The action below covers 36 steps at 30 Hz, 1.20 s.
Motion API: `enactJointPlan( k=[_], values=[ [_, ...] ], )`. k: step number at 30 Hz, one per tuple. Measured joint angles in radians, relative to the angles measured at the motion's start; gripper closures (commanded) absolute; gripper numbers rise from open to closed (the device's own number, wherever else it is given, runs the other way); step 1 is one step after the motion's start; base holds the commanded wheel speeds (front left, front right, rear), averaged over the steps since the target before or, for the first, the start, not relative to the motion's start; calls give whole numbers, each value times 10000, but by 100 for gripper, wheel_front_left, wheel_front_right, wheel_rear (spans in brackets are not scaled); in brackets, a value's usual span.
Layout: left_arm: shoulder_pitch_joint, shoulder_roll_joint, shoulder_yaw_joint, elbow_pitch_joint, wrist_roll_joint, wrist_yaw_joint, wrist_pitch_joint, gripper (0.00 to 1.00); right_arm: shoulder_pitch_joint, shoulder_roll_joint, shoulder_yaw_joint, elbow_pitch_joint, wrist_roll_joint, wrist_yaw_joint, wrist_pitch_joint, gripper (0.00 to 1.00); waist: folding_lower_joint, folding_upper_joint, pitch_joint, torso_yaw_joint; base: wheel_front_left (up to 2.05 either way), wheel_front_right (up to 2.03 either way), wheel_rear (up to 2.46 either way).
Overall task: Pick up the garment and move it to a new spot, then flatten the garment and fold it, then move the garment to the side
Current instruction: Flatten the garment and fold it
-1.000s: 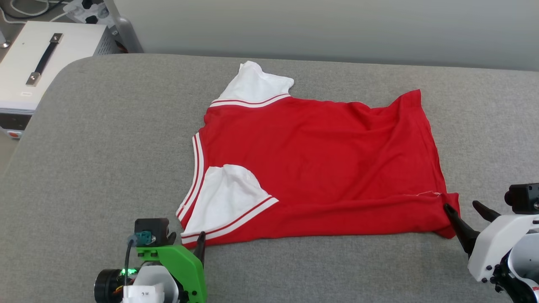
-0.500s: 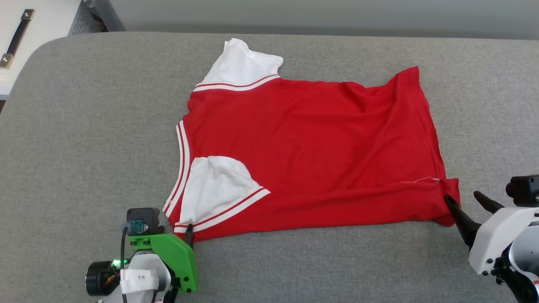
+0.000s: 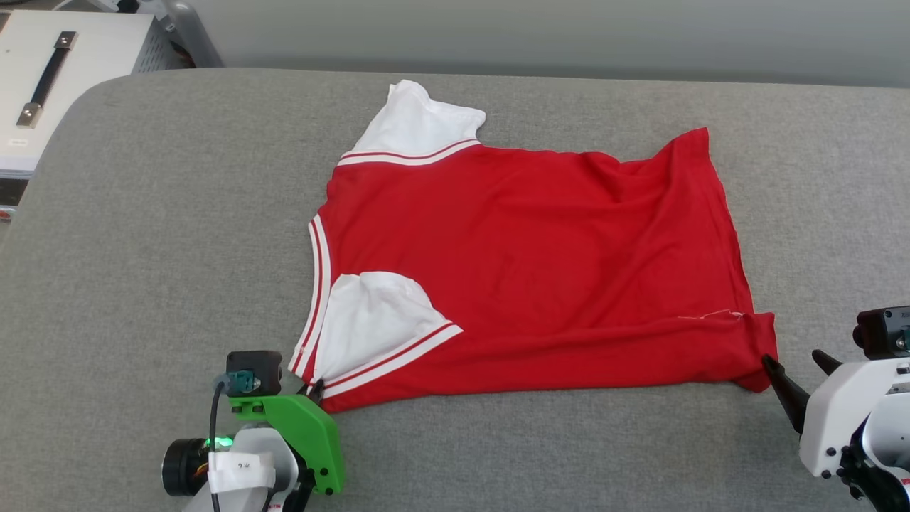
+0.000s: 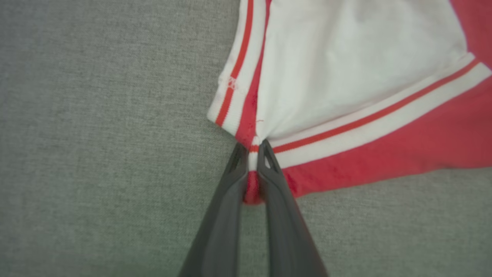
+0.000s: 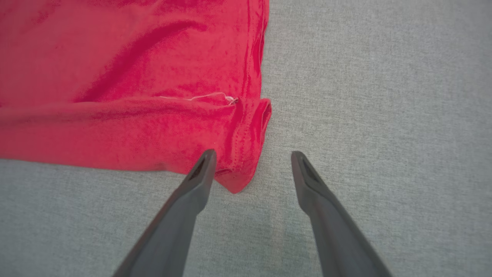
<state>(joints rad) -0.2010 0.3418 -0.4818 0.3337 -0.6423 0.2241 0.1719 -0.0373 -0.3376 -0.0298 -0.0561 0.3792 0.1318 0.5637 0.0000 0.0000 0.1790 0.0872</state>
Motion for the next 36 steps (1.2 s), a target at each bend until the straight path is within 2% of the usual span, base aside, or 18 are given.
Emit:
enactJointPlan(
  k=[12,21,22,23,24,30,36],
  values=[
    [206,148,38,-1896,211,134,-654,100,-624,708,-692,1089,-788,-2,1120,0,0,0,-35,543,0,0,0],
    [204,159,-104,-2148,265,196,-474,100,-1319,794,-523,2247,-1127,-2,1430,0,0,0,386,749,0,0,0],
    [204,159,-125,-2130,265,196,-462,100,-1341,784,-453,2353,-1116,-6,1488,23,0,0,423,762,0,0,0],
    [204,159,-142,-2111,263,194,-458,100,-1348,779,-393,2422,-1081,-8,1524,67,0,0,450,771,0,0,0],
    [204,161,-157,-2084,263,194,-422,100,-1364,759,-366,2460,-1045,-8,1524,100,0,0,462,774,0,0,0],
    [212,190,-301,-1787,221,73,-288,100,-1464,713,-280,2729,-955,8,1275,100,0,0,321,731,0,0,0],
    [522,301,-403,-1576,-2,-92,-119,100,-1142,732,-890,2754,-819,8,1078,100,0,0,-156,611,0,0,0]
  ],
)
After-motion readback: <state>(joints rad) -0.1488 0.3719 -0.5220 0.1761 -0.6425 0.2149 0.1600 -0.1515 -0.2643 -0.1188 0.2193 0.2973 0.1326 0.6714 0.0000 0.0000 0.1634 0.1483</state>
